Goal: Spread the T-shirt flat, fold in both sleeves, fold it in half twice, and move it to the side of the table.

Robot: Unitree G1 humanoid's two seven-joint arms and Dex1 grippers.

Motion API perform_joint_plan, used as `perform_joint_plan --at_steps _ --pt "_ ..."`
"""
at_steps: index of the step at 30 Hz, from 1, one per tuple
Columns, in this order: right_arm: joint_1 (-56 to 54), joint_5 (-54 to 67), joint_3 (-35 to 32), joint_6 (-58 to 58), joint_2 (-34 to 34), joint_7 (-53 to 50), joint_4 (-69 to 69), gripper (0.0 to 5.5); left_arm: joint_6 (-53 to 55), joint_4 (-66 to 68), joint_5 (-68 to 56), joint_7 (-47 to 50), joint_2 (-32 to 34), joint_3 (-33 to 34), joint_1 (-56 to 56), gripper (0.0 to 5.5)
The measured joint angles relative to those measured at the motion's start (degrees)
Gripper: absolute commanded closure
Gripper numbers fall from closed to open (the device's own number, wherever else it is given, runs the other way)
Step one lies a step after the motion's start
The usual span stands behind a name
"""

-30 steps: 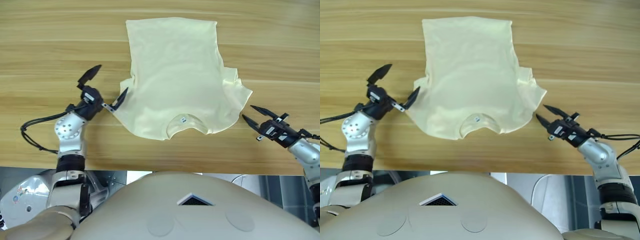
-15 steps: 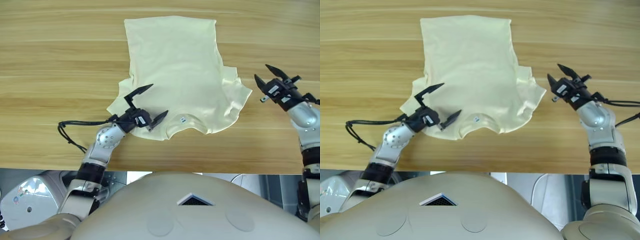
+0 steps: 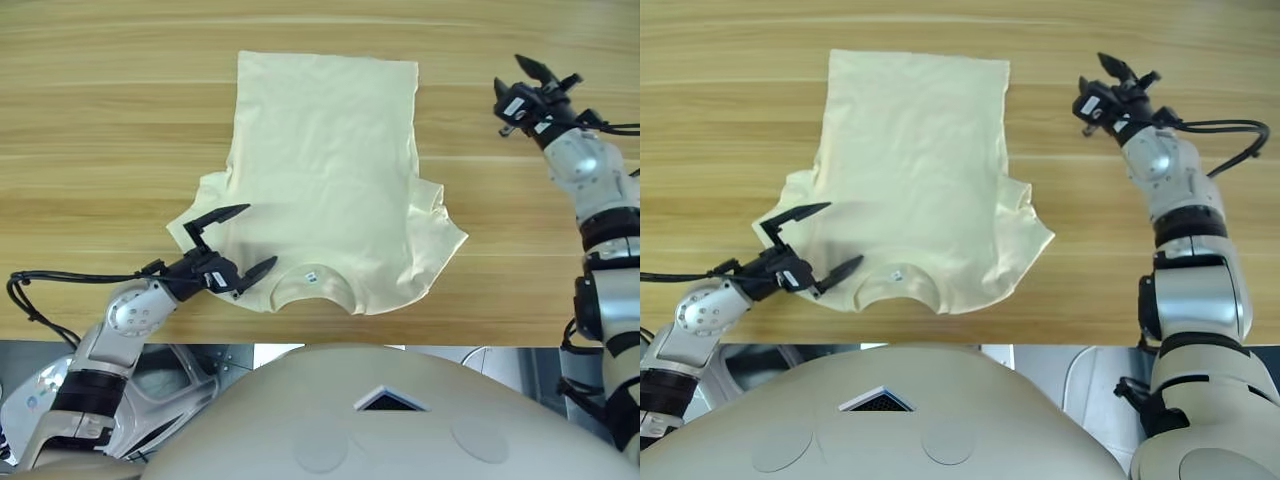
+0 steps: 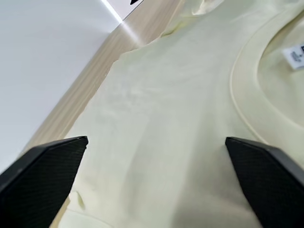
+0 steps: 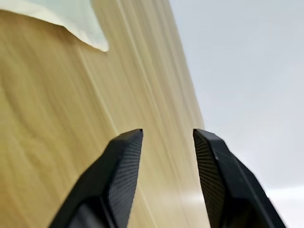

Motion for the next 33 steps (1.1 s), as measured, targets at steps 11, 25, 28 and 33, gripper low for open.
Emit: perform_joint_plan --at_steps 11,25,28,33 --pt "-3.5 -4.8 8.3 3.0 5.3 -7.9 11.9 3.55 -3.2 -4.4 -4.0 3.2 -5.0 -2.0 5.8 0.10" --pt "16.5 12.9 -0.6 -16.7 1.1 -4.1 -19.2 3.55 -0.7 -10.0 -6.9 10.3 -9.2 12.0 -4.3 0.10" --pt "15.7 11.4 2.8 -12.8 6.4 0.8 -26.9 3.55 1.9 -9.4 -10.6 14.3 -14.1 14.4 -9.9 0.10" --pt "9.9 -0.4 12.3 -4.5 13.7 4.7 -21.7 3.55 5.5 -4.8 -15.3 20.8 -21.3 18.5 -17.5 0.10"
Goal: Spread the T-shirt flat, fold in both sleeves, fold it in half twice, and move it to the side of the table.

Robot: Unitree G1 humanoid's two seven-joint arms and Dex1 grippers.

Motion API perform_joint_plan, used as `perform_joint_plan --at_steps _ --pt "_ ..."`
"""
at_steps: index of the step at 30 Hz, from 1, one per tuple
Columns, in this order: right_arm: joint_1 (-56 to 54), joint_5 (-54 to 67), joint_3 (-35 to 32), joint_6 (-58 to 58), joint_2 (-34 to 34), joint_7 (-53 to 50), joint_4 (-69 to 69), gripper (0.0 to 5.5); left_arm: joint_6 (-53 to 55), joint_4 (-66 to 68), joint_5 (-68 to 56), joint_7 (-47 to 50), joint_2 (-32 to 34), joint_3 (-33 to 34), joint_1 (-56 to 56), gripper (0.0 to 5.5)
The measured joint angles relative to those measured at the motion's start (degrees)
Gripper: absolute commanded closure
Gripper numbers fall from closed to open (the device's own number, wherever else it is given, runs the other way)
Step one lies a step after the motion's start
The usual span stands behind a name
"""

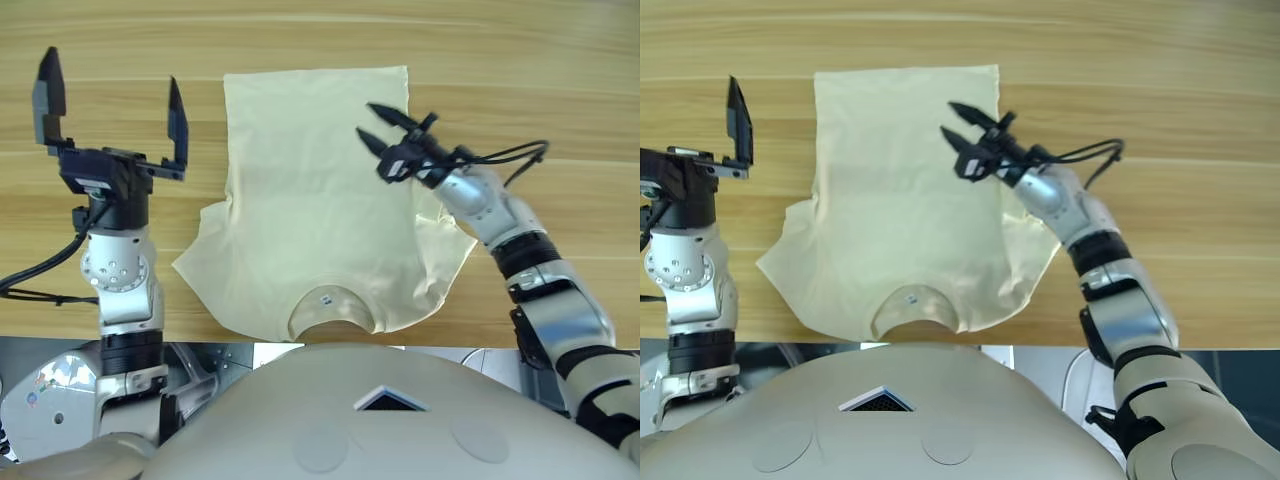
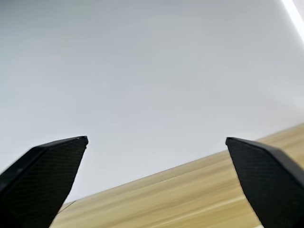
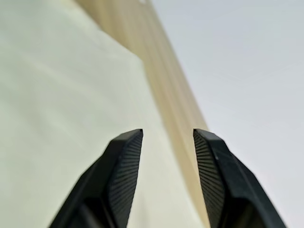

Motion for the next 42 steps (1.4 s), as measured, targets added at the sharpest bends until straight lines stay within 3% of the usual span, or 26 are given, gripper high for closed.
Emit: perform_joint_plan --at_steps 8,32,35,38,42 --pt "-15.9 -3.2 1.8 7.3 4.5 -0.5 18.3 3.55 4.0 4.2 -3.1 3.4 -2.8 6.4 -3.2 0.10" --pt "-21.1 -0.8 0.1 15.5 2.9 -4.9 34.4 3.55 3.5 3.6 0.5 1.8 -2.7 7.4 0.9 0.10" --pt "-20.8 -0.3 -0.8 11.8 2.6 -6.0 34.2 3.55 1.3 5.0 2.4 -1.0 -1.9 5.7 2.3 0.10" --pt "-17.9 7.5 -6.4 -2.5 1.9 -7.5 27.6 3.55 -3.7 9.9 7.3 -3.5 1.7 5.1 5.3 0.10" --pt "-7.2 20.9 -13.7 -11.0 0.1 -4.9 5.7 3.55 -2.7 12.3 18.2 4.4 8.4 15.3 9.0 0.10"
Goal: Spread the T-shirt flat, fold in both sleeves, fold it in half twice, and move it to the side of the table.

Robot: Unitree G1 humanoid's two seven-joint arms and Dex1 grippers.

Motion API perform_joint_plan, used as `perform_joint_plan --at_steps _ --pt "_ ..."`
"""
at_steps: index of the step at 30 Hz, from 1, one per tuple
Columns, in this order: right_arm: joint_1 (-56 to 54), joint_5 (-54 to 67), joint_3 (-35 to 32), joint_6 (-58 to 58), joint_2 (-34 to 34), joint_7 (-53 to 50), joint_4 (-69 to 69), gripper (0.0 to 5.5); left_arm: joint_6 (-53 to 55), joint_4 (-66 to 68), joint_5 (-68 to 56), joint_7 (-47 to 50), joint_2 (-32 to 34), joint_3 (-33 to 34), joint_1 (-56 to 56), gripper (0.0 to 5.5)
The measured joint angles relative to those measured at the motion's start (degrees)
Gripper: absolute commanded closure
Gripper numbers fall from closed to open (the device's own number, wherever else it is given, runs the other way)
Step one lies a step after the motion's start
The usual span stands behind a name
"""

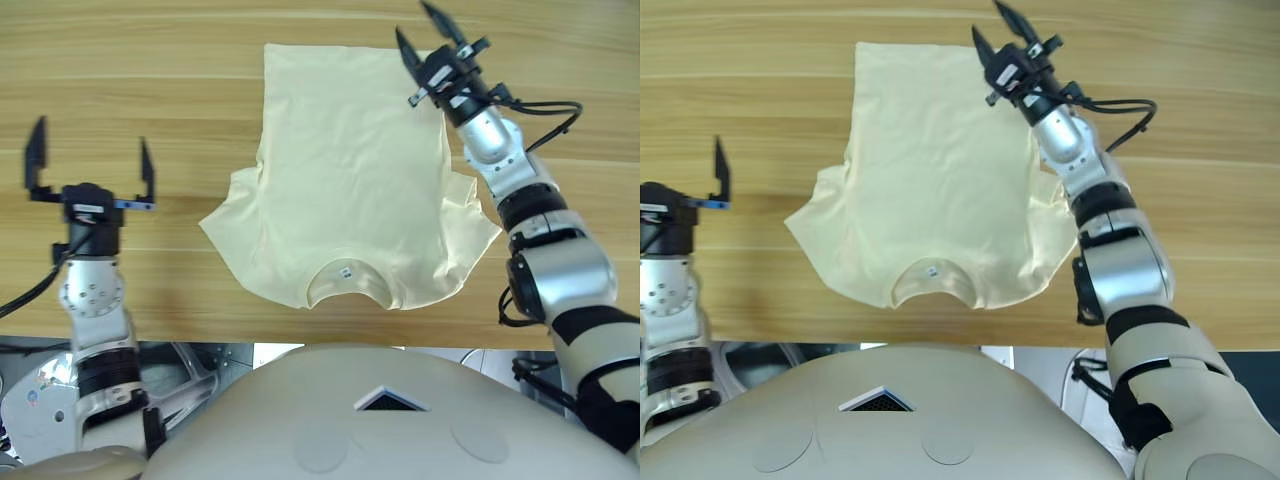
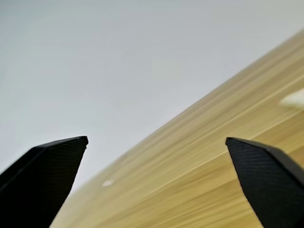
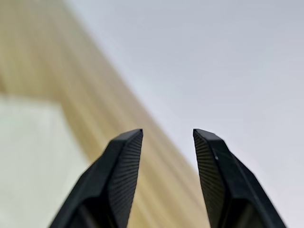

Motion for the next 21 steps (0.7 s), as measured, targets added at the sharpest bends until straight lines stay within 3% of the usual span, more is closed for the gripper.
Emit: perform_joint_plan --at_steps 3,7,11,15,21 --pt "8.8 3.6 -3.9 4.0 -0.4 0.3 -15.5 3.55 4.0 -4.0 16.2 7.0 3.1 4.9 7.0 0.10" --pt "14.1 6.5 -14.2 14.3 -4.0 -0.7 -34.9 3.55 6.7 -15.8 32.0 3.5 4.1 1.9 20.4 0.10" --pt "15.0 4.4 -19.8 20.2 -6.2 -2.2 -39.3 3.55 6.0 -22.6 33.5 -6.8 7.3 -7.3 24.0 0.10" --pt "15.2 2.5 -22.8 23.1 -6.6 -2.9 -42.5 3.55 3.8 -25.2 28.8 -14.4 11.1 -17.2 19.0 0.10" --pt "18.5 1.9 -24.7 23.9 -6.7 -2.9 -45.6 3.55 6.7 -19.5 27.0 -15.2 13.9 -19.8 11.7 0.10"
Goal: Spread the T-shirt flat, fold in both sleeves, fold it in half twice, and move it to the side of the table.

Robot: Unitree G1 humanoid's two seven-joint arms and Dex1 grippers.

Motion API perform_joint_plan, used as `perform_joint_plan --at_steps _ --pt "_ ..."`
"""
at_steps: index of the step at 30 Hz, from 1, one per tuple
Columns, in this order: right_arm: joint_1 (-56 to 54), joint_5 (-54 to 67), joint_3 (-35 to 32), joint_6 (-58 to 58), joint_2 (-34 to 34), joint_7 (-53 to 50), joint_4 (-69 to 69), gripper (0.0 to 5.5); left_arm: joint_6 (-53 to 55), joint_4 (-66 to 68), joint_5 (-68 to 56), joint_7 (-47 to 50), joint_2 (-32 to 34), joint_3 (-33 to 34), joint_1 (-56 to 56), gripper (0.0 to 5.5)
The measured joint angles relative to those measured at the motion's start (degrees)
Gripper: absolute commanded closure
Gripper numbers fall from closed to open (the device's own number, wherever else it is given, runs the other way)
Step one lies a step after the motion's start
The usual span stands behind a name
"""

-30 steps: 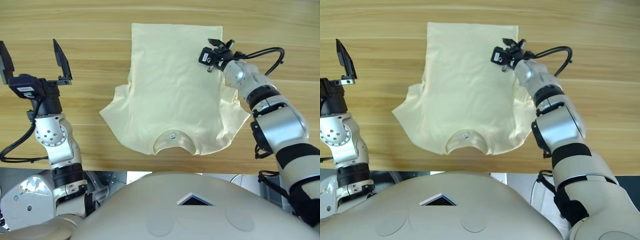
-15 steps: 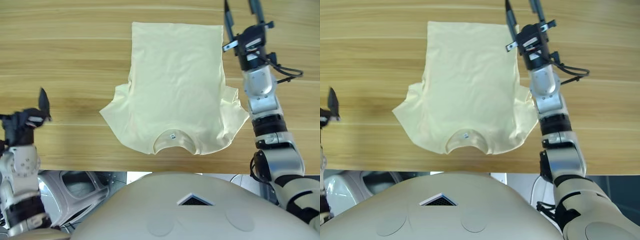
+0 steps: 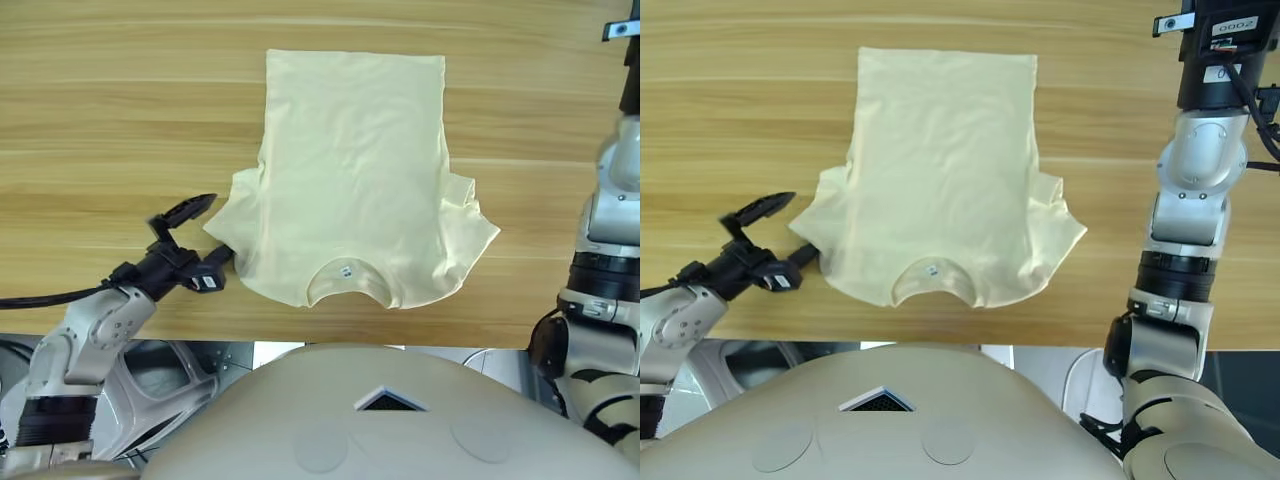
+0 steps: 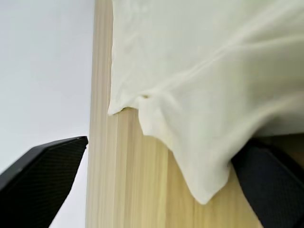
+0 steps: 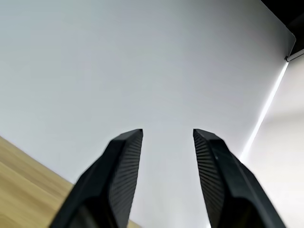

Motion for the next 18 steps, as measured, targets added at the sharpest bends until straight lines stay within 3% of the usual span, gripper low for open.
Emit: perform_joint_plan --at_steps 10,18 --pt "0.3 -2.1 -1.3 -0.1 0.0 -0.1 0.3 3.55 2.2 3.7 0.1 4.1 2.5 -1.9 -2.4 0.10" --pt "0.3 -3.1 -1.4 -0.3 0.1 -0.2 0.7 3.51 2.5 6.2 0.5 5.1 2.8 -6.7 -6.1 1.55"
